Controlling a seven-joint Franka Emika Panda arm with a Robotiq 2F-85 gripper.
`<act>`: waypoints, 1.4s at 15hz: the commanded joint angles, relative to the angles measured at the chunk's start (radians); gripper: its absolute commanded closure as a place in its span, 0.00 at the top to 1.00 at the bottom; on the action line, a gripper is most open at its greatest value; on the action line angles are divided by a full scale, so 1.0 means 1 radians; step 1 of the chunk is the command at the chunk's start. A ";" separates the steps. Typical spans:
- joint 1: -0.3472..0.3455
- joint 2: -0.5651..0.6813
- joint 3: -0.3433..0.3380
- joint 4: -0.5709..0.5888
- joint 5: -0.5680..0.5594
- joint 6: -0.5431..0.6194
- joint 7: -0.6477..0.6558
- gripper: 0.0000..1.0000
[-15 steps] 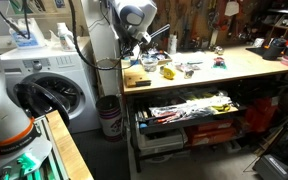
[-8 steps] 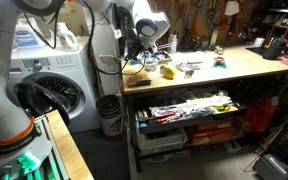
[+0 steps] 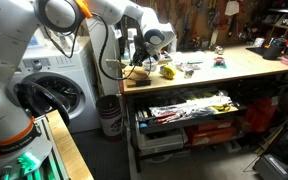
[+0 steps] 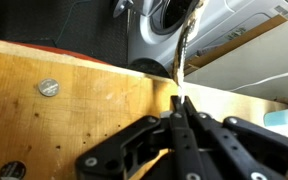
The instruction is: Pick up the hanging object with a net on it and put it on the table
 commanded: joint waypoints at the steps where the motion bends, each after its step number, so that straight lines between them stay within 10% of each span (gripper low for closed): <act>1: -0.035 0.103 0.011 0.134 0.005 -0.107 0.068 0.01; 5: -0.045 0.164 0.005 0.216 -0.004 -0.152 0.125 0.02; 6: -0.045 0.174 0.003 0.234 -0.009 -0.157 0.138 0.29; 16: 0.010 0.068 -0.024 0.241 -0.128 -0.076 0.226 0.96; 21: 0.072 -0.137 -0.056 0.109 -0.293 0.069 0.172 1.00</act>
